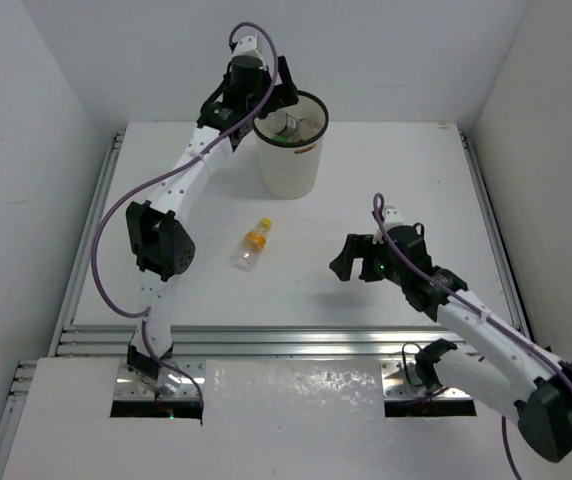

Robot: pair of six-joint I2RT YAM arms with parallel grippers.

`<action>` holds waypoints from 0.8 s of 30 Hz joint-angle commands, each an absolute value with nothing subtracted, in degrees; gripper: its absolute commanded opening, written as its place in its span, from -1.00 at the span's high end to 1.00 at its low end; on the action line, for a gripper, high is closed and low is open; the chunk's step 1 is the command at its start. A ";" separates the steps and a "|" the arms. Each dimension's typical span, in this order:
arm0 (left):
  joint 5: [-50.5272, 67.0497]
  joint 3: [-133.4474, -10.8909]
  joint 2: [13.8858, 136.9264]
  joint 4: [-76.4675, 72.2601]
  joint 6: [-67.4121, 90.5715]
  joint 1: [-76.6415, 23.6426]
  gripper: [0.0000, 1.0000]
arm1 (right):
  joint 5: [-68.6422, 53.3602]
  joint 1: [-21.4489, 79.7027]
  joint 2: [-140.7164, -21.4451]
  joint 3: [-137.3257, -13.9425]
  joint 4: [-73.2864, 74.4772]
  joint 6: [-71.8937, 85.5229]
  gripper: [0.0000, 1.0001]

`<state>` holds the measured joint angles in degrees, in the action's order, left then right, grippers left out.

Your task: Put the plastic bottles in the bin

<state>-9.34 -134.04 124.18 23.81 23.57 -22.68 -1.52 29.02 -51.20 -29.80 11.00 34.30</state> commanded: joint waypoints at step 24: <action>-22.14 -76.12 53.45 33.56 22.16 -22.15 -0.99 | 13.80 48.60 -116.95 -83.13 14.58 54.49 -0.98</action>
<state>-19.94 -79.37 54.08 30.13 23.81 -22.50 8.75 47.53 -111.66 -75.31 6.04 49.78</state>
